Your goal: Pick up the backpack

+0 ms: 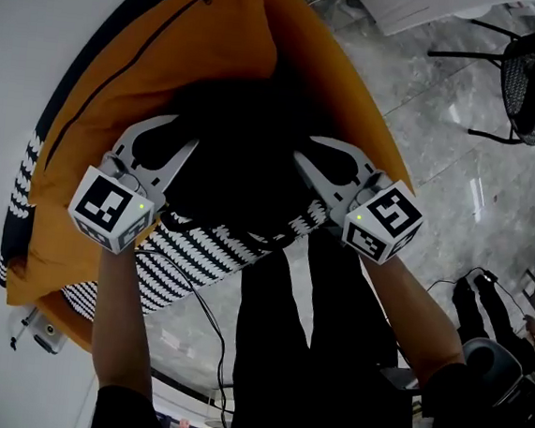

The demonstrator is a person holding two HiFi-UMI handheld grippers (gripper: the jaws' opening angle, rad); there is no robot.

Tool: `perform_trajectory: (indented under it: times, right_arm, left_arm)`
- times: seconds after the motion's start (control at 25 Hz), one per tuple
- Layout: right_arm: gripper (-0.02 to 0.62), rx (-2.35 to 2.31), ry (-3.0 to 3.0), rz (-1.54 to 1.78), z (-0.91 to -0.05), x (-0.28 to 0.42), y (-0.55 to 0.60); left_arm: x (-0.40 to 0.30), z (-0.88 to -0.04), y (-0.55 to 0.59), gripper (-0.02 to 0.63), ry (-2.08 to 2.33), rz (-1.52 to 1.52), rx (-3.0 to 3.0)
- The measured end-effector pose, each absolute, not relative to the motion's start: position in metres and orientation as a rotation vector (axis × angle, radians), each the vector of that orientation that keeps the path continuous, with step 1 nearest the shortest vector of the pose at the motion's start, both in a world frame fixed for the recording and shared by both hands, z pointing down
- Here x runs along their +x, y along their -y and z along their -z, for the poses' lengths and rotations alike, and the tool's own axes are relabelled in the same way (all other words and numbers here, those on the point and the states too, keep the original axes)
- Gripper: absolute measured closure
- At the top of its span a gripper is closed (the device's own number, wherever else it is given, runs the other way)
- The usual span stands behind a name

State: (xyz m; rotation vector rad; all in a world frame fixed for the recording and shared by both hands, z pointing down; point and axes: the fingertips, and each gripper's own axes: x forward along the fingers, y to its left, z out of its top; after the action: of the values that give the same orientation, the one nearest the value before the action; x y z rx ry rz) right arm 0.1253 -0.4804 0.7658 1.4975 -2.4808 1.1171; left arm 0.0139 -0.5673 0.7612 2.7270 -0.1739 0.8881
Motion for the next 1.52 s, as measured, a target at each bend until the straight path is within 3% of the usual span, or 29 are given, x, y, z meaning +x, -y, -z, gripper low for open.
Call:
perform_trajectory:
  times: [1.52]
  right_arm:
    - [0.56, 1.194, 2.524, -1.269, -0.714, 0.075, 0.413]
  left_arm:
    - [-0.039, -0.706, 0.496, 0.541, 0.31, -0.75, 2.555]
